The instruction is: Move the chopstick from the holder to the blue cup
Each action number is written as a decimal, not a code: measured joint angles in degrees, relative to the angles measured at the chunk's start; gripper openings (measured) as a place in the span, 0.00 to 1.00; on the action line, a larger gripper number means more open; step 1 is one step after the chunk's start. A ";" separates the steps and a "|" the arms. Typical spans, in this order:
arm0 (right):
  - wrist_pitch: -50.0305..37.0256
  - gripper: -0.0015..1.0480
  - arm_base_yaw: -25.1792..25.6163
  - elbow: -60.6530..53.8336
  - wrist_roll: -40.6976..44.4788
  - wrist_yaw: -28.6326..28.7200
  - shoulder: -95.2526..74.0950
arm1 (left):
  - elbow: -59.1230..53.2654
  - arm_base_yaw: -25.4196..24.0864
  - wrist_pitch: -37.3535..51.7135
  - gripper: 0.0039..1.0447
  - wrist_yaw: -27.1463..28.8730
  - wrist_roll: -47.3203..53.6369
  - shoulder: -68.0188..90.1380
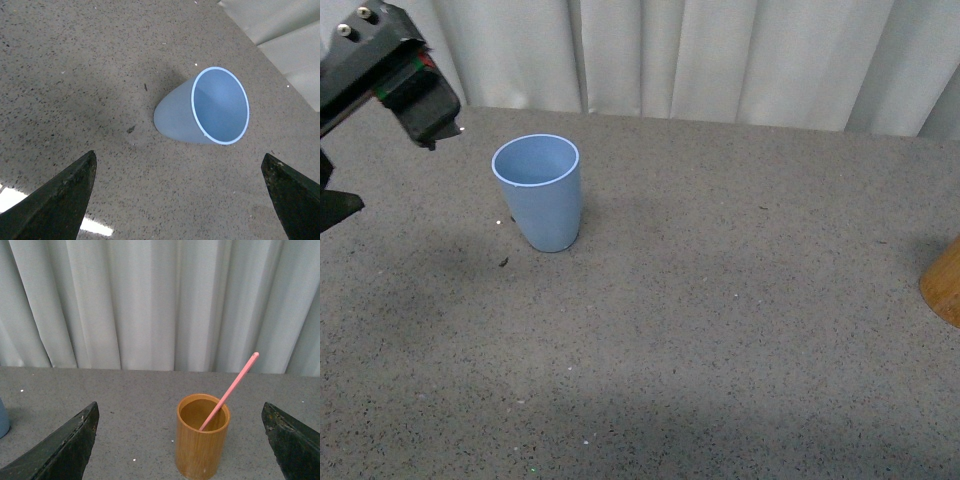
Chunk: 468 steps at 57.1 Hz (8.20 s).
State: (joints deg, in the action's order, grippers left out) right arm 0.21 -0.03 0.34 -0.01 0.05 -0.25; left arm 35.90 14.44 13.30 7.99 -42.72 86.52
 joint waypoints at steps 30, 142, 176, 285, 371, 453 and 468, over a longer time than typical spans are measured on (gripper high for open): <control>0.00 0.91 0.00 0.00 0.00 0.00 0.00 | 13.38 1.70 -4.85 0.94 4.50 -1.44 15.52; 0.00 0.91 0.00 0.00 0.00 0.00 0.00 | 23.30 9.53 -5.20 0.03 0.68 -3.41 25.51; 0.00 0.91 0.00 0.00 0.00 0.00 0.00 | 33.73 20.48 -14.64 0.03 -0.90 0.90 31.08; 0.00 0.91 0.00 0.00 -0.02 0.00 0.00 | 35.34 20.61 -16.83 0.94 1.29 2.97 29.99; 0.00 0.91 0.00 0.00 0.00 -0.02 0.00 | -34.86 -14.25 -13.22 0.14 -7.98 42.27 -86.25; 0.00 0.91 0.00 0.00 -0.02 0.00 0.00 | -34.86 -14.25 -13.22 0.94 -7.98 42.34 -86.29; -21.09 0.91 4.00 0.17 -6.73 -1.53 -14.32 | -34.86 -14.25 -13.22 0.94 -7.98 42.36 -86.29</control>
State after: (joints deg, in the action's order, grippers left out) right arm -20.88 3.97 0.51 -6.74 -1.48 -14.57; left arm 1.04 0.19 0.08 0.01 -0.36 0.23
